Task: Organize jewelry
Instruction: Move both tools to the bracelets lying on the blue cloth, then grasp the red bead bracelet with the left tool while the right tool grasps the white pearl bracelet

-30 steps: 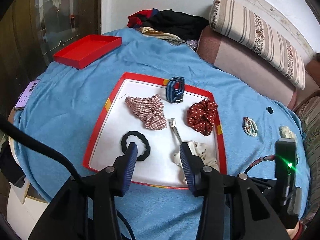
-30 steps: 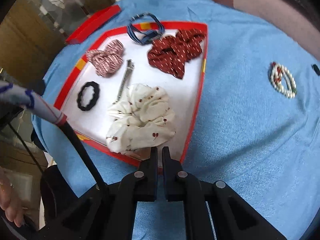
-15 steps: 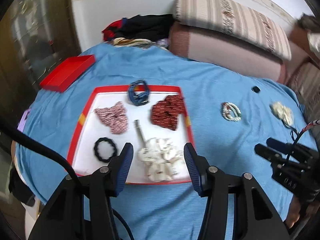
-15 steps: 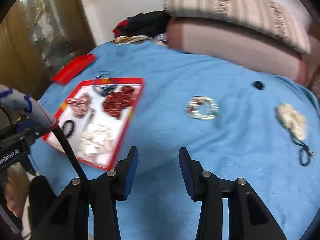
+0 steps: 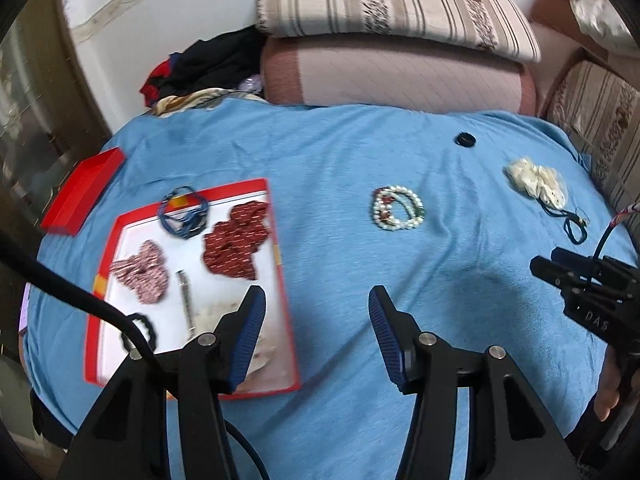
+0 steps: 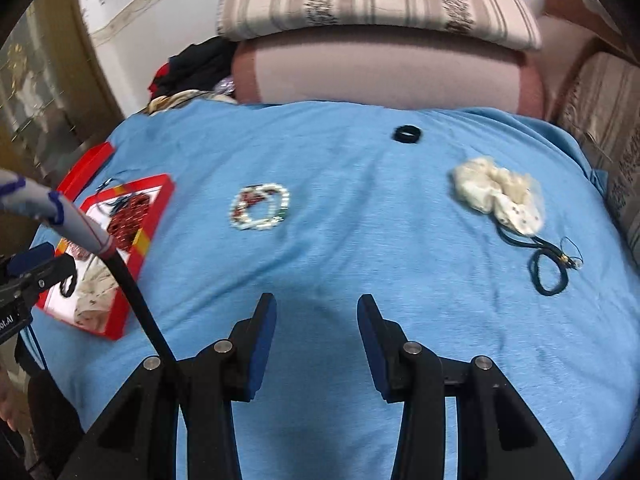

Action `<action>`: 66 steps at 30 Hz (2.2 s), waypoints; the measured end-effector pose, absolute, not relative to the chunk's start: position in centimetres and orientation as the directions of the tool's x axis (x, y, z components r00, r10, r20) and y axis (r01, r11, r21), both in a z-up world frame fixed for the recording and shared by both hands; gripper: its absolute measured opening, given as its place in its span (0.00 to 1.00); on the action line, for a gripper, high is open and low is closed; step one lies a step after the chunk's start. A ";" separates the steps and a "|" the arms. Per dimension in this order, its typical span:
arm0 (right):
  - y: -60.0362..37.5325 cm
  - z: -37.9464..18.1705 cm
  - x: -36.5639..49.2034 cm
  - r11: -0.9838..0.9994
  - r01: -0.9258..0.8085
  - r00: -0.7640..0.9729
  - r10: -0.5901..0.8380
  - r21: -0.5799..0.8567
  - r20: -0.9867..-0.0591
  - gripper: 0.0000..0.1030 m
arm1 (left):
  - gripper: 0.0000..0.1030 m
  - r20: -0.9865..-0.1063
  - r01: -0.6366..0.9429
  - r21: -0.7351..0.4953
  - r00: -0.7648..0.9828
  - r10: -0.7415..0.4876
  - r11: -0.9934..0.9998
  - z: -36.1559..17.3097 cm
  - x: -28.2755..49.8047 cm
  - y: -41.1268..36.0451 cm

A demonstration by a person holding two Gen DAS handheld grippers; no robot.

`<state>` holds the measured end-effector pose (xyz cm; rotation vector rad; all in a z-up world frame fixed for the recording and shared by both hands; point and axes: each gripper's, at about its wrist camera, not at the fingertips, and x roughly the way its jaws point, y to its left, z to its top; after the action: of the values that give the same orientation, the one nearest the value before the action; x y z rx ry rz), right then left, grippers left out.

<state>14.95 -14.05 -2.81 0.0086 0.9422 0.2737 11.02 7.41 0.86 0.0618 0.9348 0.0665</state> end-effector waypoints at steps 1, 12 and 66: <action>-14.6 -3.0 15.3 0.968 -0.217 0.557 0.230 0.127 -0.798 0.44 | 0.51 -0.804 -0.024 0.082 0.589 0.080 0.996 0.6 11.3 7.1; -18.1 -5.4 18.8 0.980 -0.133 0.537 0.199 0.151 -0.820 0.44 | 0.51 -0.857 -0.001 -0.045 0.513 -0.038 0.999 -4.8 19.5 6.3; -3.2 -11.2 29.3 0.916 -0.380 0.407 0.290 0.129 -0.866 0.13 | 0.36 -0.841 0.008 -0.305 0.466 -0.273 0.952 -9.5 20.5 10.3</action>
<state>29.27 -3.20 -11.23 -0.0934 1.0717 0.4233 20.45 10.29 -9.52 -0.2746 1.0755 -0.1752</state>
